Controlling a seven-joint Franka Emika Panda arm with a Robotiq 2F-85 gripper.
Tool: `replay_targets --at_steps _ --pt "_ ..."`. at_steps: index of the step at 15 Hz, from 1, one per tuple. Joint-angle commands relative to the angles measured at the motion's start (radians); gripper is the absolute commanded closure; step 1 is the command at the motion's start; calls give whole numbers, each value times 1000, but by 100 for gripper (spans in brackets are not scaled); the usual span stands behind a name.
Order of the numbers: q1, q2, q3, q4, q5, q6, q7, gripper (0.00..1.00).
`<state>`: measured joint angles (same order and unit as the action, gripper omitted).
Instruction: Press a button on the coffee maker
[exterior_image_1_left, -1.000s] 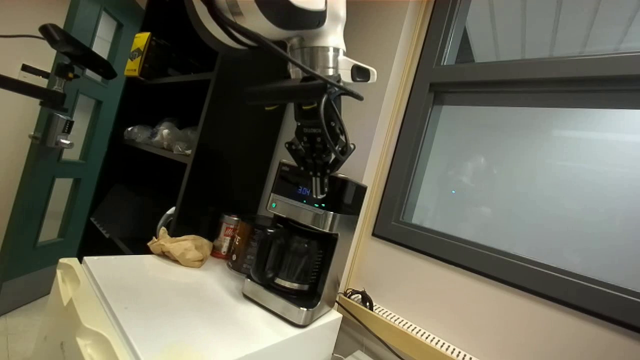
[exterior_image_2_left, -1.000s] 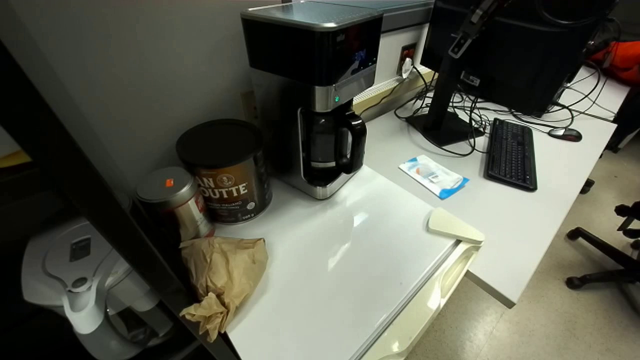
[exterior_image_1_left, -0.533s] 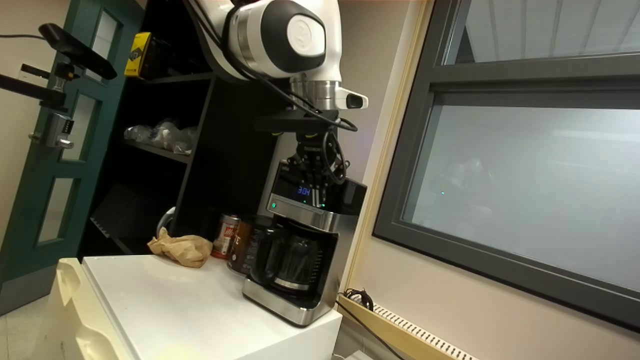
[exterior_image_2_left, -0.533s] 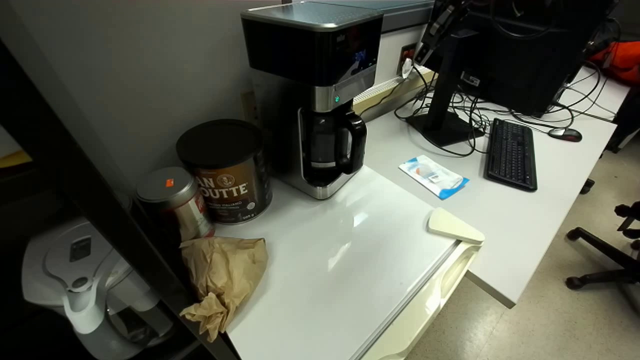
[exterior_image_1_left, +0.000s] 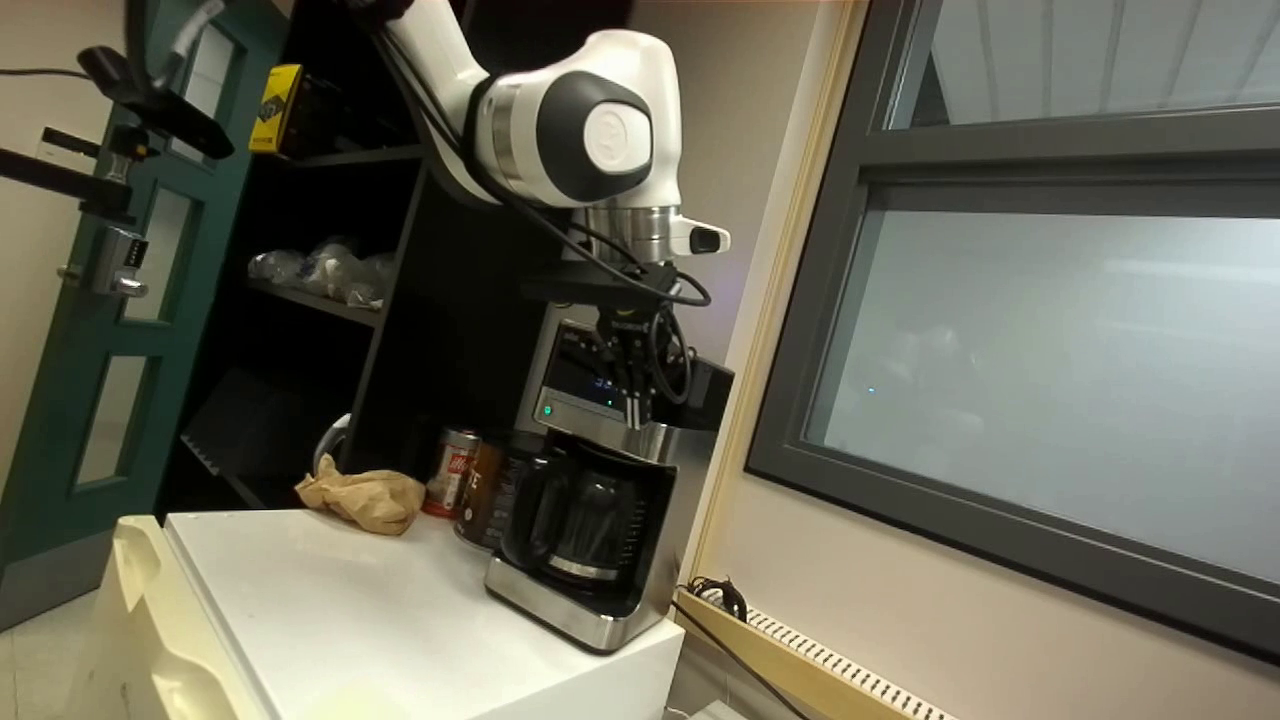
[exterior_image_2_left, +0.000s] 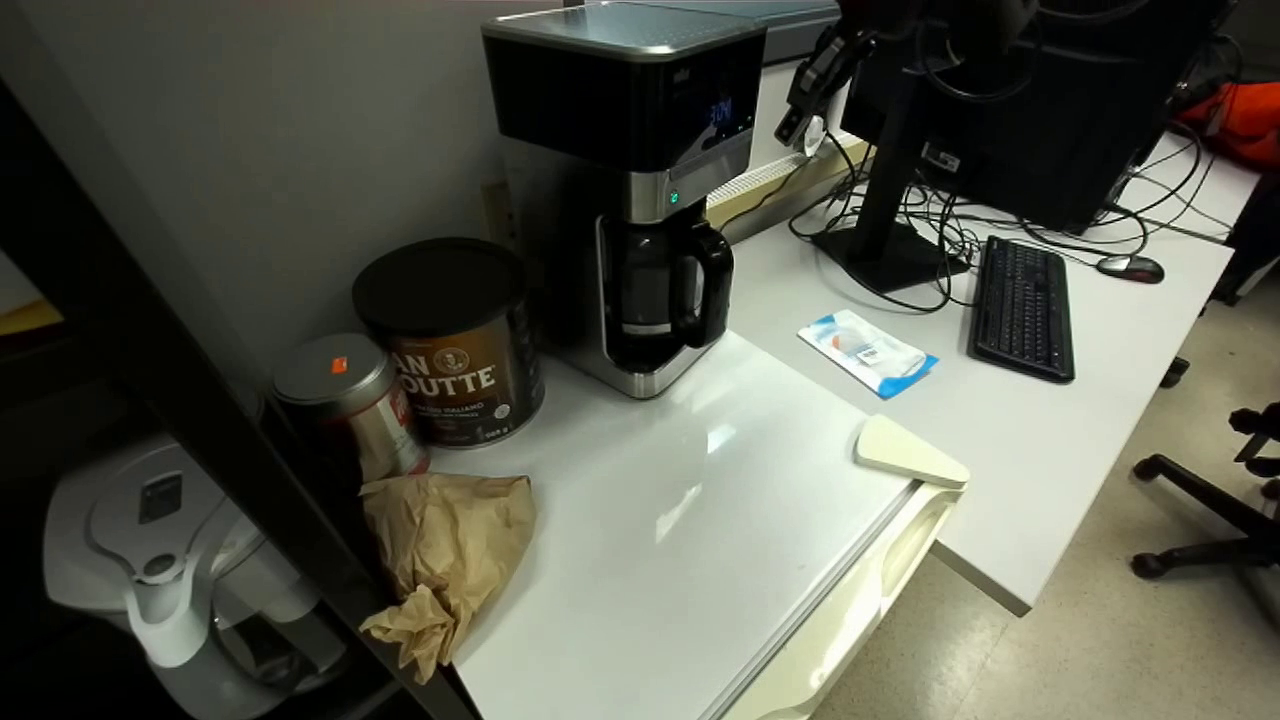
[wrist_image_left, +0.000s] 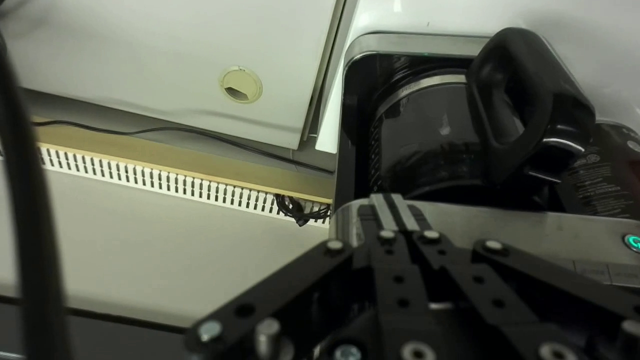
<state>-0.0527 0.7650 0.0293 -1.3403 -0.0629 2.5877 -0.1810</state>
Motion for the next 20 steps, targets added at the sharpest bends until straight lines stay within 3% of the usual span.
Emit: replay_targets --at_steps 1,7,14,20 --pt "0 81 12 121 5 -18 -23 100" --pt "4 134 22 202 5 -19 -40 100" --pt "2 144 32 217 11 -56 -53 100" --pt "-16 46 42 75 14 -24 -70 100"
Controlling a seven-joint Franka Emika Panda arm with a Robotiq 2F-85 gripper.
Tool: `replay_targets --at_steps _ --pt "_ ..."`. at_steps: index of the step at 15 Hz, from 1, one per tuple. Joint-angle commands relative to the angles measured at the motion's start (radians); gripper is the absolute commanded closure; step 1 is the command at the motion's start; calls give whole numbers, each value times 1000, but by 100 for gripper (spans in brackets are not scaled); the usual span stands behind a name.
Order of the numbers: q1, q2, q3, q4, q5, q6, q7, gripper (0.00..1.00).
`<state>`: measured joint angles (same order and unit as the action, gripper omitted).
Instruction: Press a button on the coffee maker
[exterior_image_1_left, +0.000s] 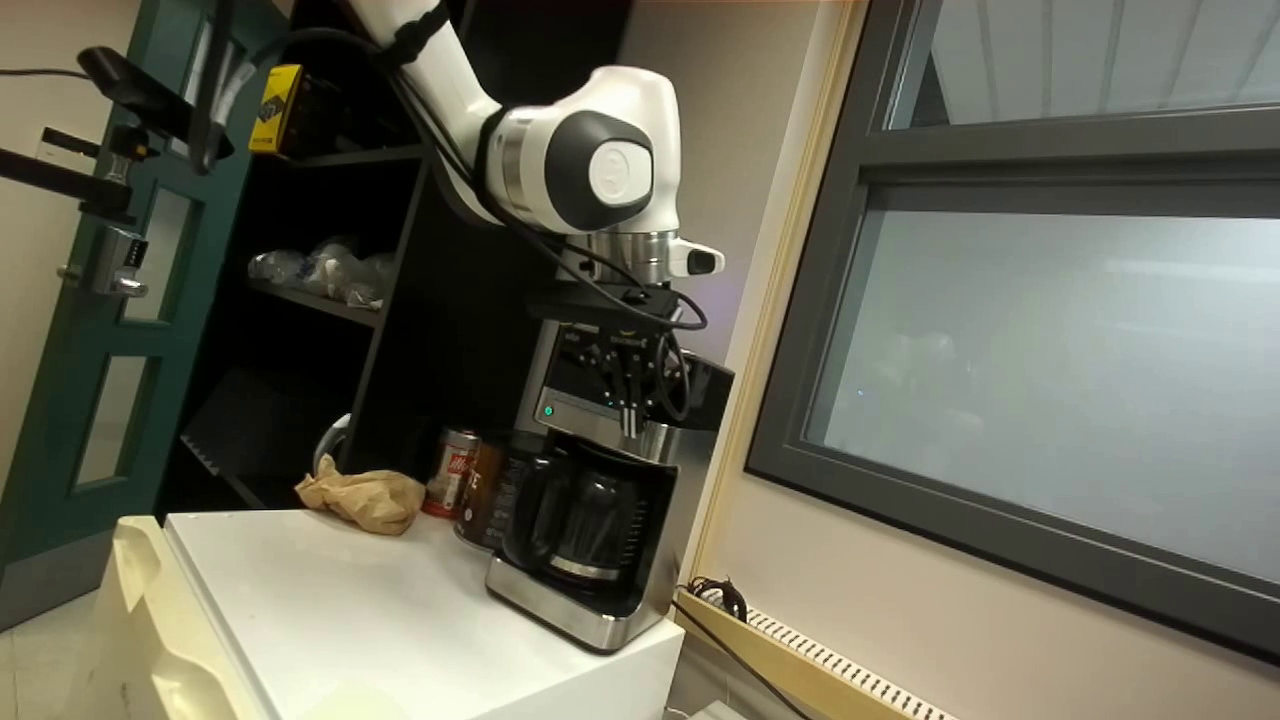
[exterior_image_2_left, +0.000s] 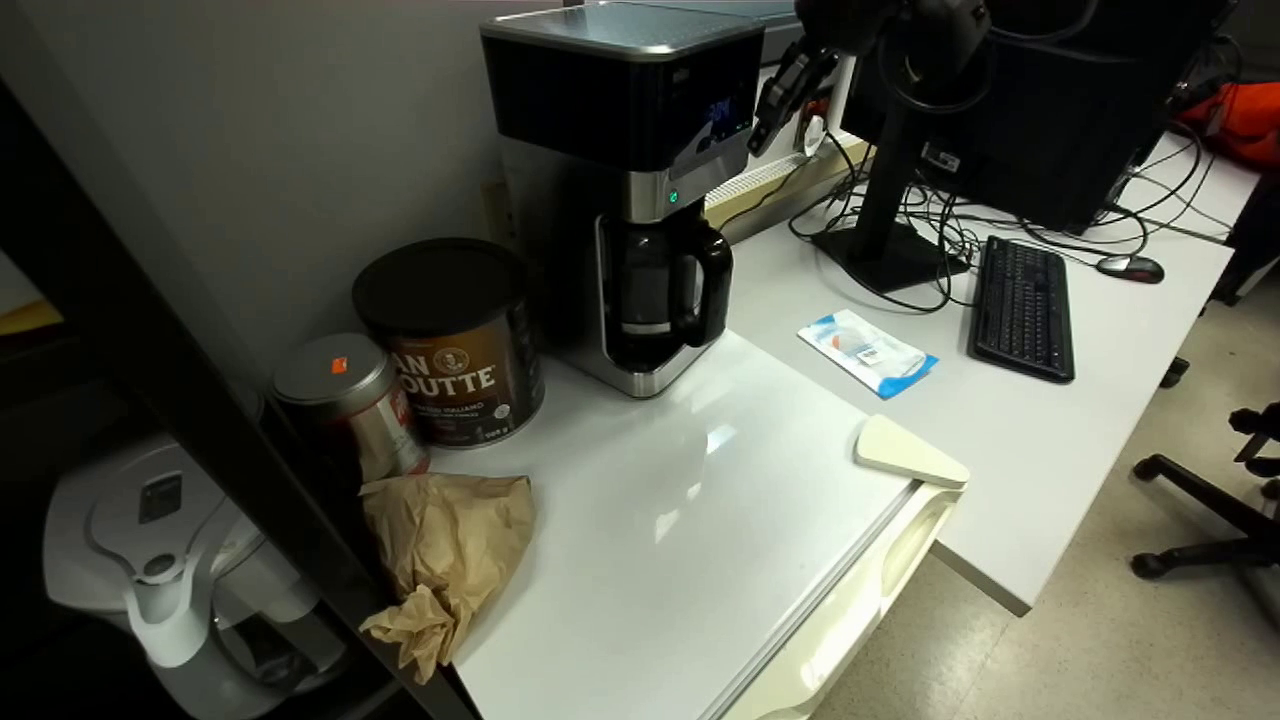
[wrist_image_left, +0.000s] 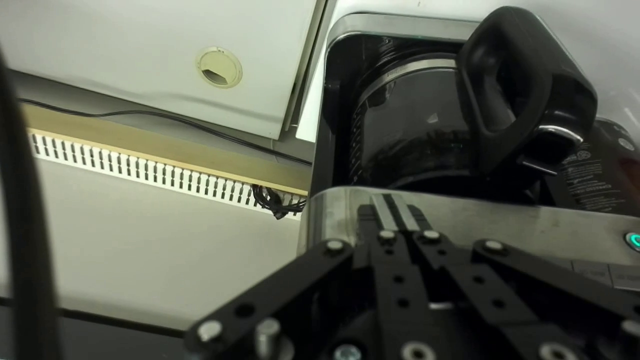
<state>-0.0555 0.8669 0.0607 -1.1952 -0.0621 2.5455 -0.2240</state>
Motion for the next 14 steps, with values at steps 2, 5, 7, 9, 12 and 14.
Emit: replay_targets --at_steps 2,5,7,9,12,14 --pt "-9 -96 -7 -125 0 10 -11 100" --pt "1 -172 -46 -231 -27 -22 11 100" --pt "2 -221 -60 -302 -40 -35 6 100" --pt "1 -271 -68 -371 -57 -44 -3 100" --pt "0 -335 -71 -454 -85 -52 -19 100" --pt "-3 -367 -69 -494 -98 -63 -34 100"
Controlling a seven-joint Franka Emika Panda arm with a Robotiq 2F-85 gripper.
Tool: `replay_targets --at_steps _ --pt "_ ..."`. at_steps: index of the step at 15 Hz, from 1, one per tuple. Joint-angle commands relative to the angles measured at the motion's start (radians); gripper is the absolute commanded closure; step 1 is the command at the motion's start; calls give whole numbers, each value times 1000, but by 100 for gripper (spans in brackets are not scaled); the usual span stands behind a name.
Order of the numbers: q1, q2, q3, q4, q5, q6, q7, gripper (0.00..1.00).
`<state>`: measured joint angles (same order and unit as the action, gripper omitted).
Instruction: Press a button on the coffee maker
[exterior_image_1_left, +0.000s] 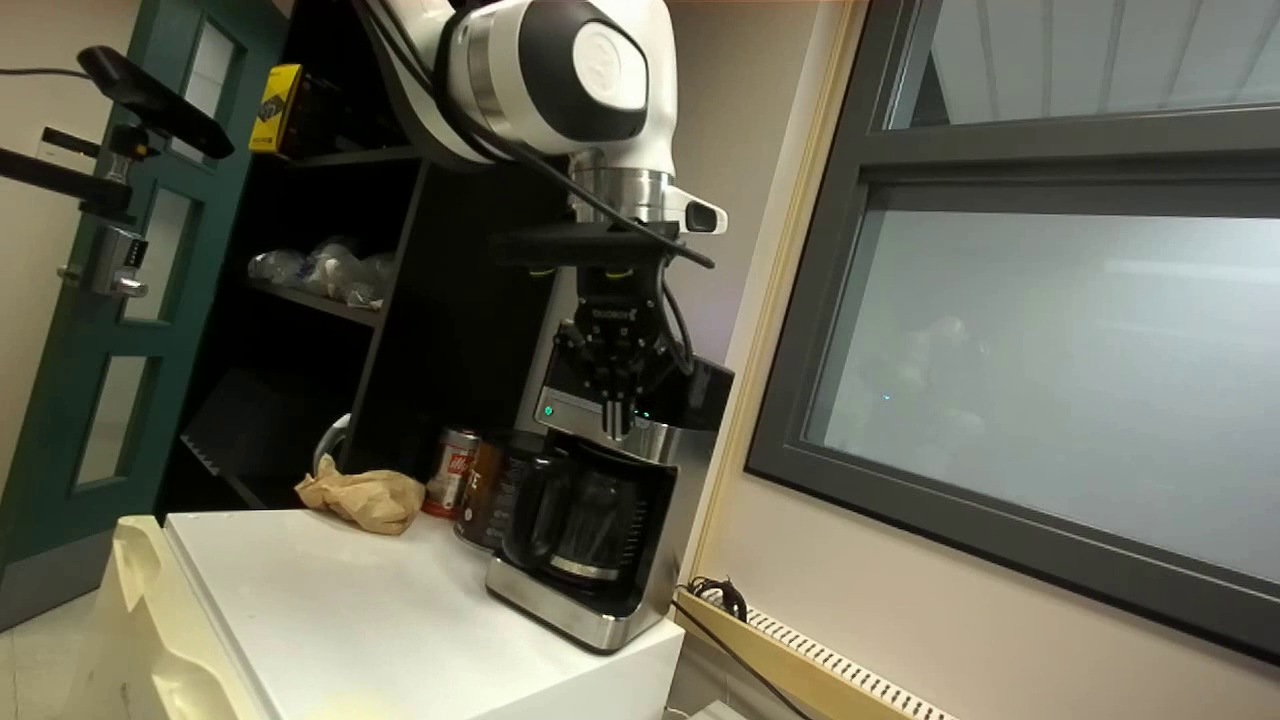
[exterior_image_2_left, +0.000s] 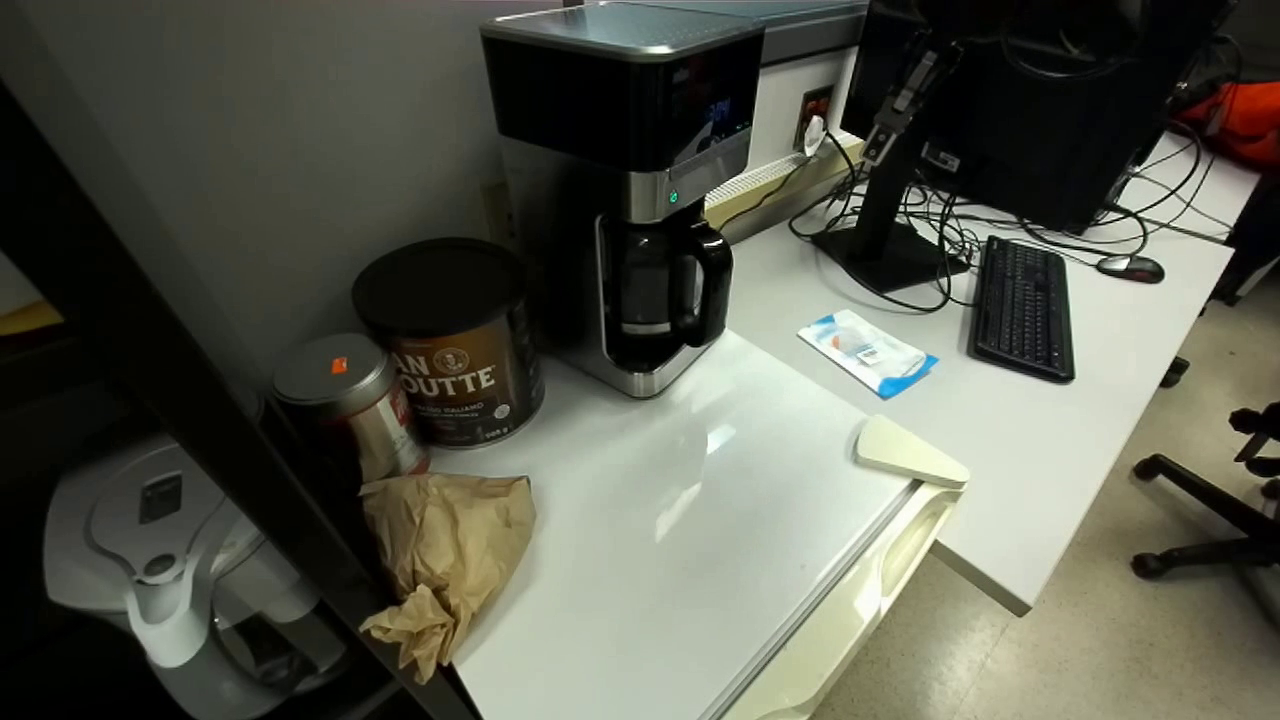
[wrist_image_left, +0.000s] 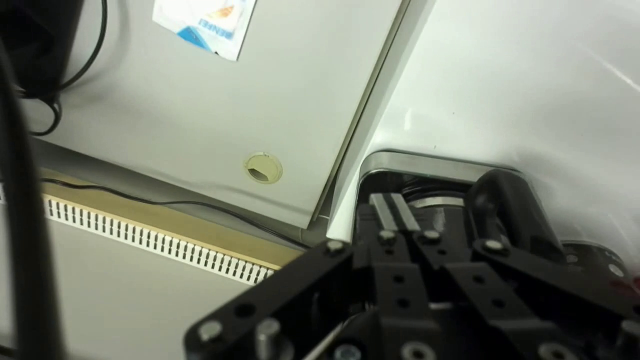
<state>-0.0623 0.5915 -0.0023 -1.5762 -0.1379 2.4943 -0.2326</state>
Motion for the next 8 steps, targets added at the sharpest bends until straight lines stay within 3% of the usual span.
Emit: replay_targets --at_steps 1,8 --pt "2 -106 -4 -126 -27 -25 -37 100" --pt "-8 -177 -3 -217 -56 -90 -116 100"
